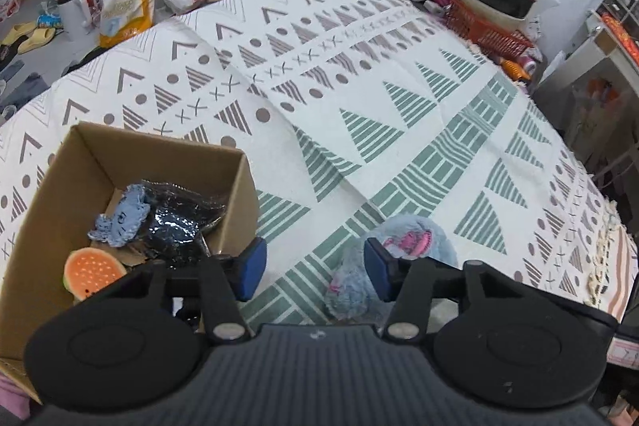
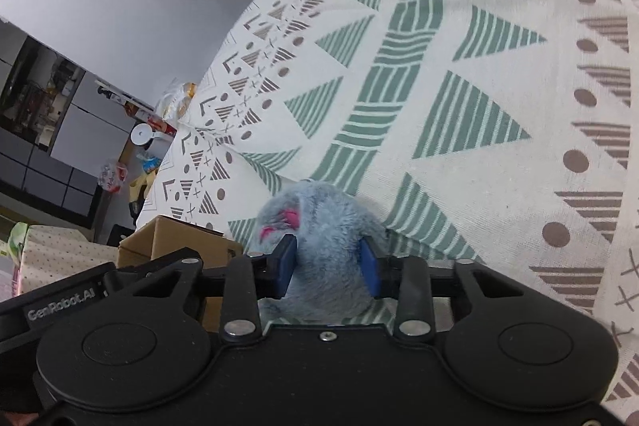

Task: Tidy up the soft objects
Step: 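Grasp the grey mouse plush with the left tool and the right tool together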

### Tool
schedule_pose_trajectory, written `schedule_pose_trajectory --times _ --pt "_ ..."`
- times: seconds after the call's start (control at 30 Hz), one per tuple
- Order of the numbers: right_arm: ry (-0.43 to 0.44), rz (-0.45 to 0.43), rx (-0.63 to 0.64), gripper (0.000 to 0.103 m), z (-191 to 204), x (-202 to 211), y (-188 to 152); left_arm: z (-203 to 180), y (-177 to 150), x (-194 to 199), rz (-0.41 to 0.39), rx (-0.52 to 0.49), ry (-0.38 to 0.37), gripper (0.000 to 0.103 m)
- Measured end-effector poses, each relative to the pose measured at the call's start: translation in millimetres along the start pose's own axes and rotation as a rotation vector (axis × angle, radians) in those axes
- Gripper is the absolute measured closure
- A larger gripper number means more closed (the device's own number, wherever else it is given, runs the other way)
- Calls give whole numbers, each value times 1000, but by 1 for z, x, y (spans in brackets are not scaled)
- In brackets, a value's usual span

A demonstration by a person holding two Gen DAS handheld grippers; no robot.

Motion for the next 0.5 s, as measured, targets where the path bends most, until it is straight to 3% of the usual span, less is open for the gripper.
schedule_pose_trajectory --times 0.33,0.5 --pt "78 16 -38 80 -17 5 -2 -10 -5 -26 39 -9 8 55" --pt "64 25 -50 81 -21 8 -3 -20 -6 -32 35 -1 -7 55"
Point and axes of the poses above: each gripper's, at about its wrist camera, not at the fingertips, and x roughly against the way its jaws point, z to its left, y to its top, the point moved 8 cm from there along -x, roughly the way its jaws point, and after that the axes turned 8 degrees about z, right-handed, at the moved point
